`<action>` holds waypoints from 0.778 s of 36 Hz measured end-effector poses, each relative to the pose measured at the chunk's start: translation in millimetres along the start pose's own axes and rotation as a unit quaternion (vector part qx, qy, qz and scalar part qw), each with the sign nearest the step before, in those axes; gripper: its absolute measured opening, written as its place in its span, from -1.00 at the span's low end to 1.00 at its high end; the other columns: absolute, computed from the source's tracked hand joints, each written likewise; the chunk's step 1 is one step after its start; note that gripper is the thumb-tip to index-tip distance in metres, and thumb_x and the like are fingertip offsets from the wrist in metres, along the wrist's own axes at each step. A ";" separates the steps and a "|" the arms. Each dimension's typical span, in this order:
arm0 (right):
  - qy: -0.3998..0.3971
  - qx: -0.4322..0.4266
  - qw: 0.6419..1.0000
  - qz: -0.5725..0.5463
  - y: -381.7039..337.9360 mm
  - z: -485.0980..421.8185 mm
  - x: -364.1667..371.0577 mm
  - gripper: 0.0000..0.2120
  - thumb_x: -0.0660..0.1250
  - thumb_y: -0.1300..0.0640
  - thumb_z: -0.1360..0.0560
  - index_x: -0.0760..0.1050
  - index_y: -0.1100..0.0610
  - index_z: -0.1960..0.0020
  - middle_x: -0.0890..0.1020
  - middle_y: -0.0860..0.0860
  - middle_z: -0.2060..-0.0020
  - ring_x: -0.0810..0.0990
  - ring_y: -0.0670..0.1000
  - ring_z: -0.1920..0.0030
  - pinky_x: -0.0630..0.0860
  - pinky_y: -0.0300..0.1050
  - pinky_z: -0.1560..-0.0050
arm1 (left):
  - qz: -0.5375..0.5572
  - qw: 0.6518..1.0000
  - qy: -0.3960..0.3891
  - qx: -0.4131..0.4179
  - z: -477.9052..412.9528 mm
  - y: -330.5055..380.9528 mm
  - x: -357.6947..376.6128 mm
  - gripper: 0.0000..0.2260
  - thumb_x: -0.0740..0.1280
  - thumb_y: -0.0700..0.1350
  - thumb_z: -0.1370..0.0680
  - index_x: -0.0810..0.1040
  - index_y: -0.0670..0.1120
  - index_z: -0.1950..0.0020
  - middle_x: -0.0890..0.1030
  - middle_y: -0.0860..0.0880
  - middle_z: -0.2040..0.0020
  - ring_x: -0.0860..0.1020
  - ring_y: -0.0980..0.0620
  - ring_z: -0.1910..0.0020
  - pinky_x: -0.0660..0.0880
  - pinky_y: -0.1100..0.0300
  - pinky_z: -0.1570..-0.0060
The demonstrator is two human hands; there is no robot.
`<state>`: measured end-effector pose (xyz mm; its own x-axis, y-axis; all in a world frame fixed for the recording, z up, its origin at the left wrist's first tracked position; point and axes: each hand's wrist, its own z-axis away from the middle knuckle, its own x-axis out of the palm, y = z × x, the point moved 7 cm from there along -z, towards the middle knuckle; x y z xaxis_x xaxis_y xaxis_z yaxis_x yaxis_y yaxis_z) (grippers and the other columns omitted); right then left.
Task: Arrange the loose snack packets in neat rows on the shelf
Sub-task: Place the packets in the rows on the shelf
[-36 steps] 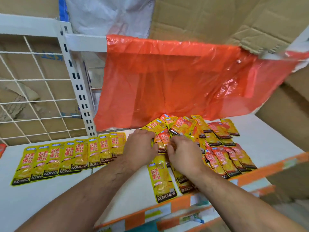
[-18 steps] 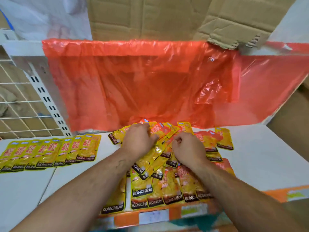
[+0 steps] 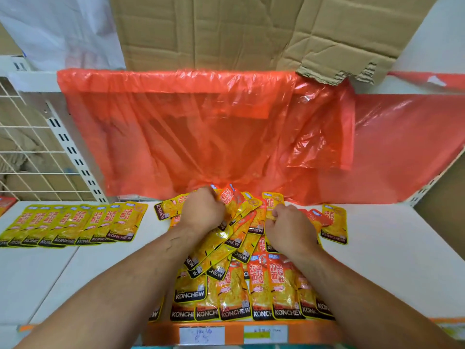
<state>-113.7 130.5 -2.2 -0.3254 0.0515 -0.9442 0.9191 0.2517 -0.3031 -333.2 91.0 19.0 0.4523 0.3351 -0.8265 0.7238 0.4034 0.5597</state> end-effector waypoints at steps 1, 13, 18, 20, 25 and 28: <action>0.010 0.000 1.000 0.019 6.2 0.2 -3.2 -0.73 0.25 -0.02 -0.52 0.53 0.08 -0.14 0.59 0.07 -0.06 0.56 0.17 -0.10 0.48 -0.04 0.08 | 0.019 1.000 -0.011 -0.005 1.3 4.9 3.4 -0.90 0.35 -0.12 -0.45 0.56 -0.11 0.07 0.67 -0.16 0.07 0.60 -0.19 0.02 0.49 0.10 0.10; -0.059 0.164 0.984 -0.037 90.9 15.0 -6.5 -0.32 0.40 0.07 -0.39 0.27 -0.01 -0.48 0.65 0.05 -0.10 0.63 0.17 -0.11 0.52 -0.05 0.00 | 0.169 0.981 -0.084 -0.044 20.9 35.0 47.1 -0.75 0.49 -0.16 -0.37 0.39 -0.04 0.27 0.55 -0.04 0.32 0.53 -0.08 0.31 0.50 0.09 0.26; -0.010 0.213 0.959 -0.188 104.9 18.2 -18.8 -0.78 0.34 0.19 -0.43 0.60 0.06 -0.07 0.59 -0.03 0.24 0.58 0.15 0.13 0.44 -0.10 0.17 | 0.209 0.972 -0.097 -0.050 25.4 38.1 53.0 -0.76 0.50 -0.19 -0.37 0.43 -0.05 0.22 0.59 -0.07 0.28 0.59 -0.12 0.30 0.56 -0.01 0.25; 0.017 0.236 0.919 -0.316 102.3 20.6 -22.2 -0.86 0.36 0.24 -0.44 0.52 0.10 0.28 0.55 -0.04 0.37 0.56 0.12 0.23 0.45 -0.05 0.18 | 0.230 0.967 -0.094 -0.055 26.6 37.8 53.1 -0.75 0.50 -0.20 -0.39 0.42 -0.04 0.22 0.52 -0.02 0.32 0.50 -0.06 0.34 0.48 0.08 0.29; -0.040 0.226 0.815 -0.532 67.8 19.6 -9.3 -0.92 0.42 0.24 -0.29 0.53 0.15 0.24 0.61 0.06 0.35 0.57 0.12 0.28 0.51 0.08 0.23 | 0.312 0.943 -0.084 -0.082 33.5 25.6 50.4 -0.72 0.47 -0.25 -0.45 0.37 -0.04 0.20 0.49 -0.02 0.30 0.47 0.00 0.38 0.38 0.19 0.36; -0.121 0.202 0.780 -0.579 35.3 20.1 6.5 -0.82 0.40 0.28 -0.37 0.57 0.20 0.03 0.62 0.17 0.19 0.60 0.14 0.19 0.55 0.00 0.23 | 0.351 0.929 -0.072 -0.098 39.7 11.7 41.7 -0.72 0.48 -0.25 -0.45 0.39 -0.04 0.19 0.44 0.01 0.34 0.39 0.09 0.48 0.29 0.32 0.51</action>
<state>-78.9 120.3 -21.6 -0.9835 -0.1804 0.0117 0.0501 -0.3342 -0.9412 -285.1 75.8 -11.4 0.8517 0.4624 -0.2465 0.1226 0.2815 0.9517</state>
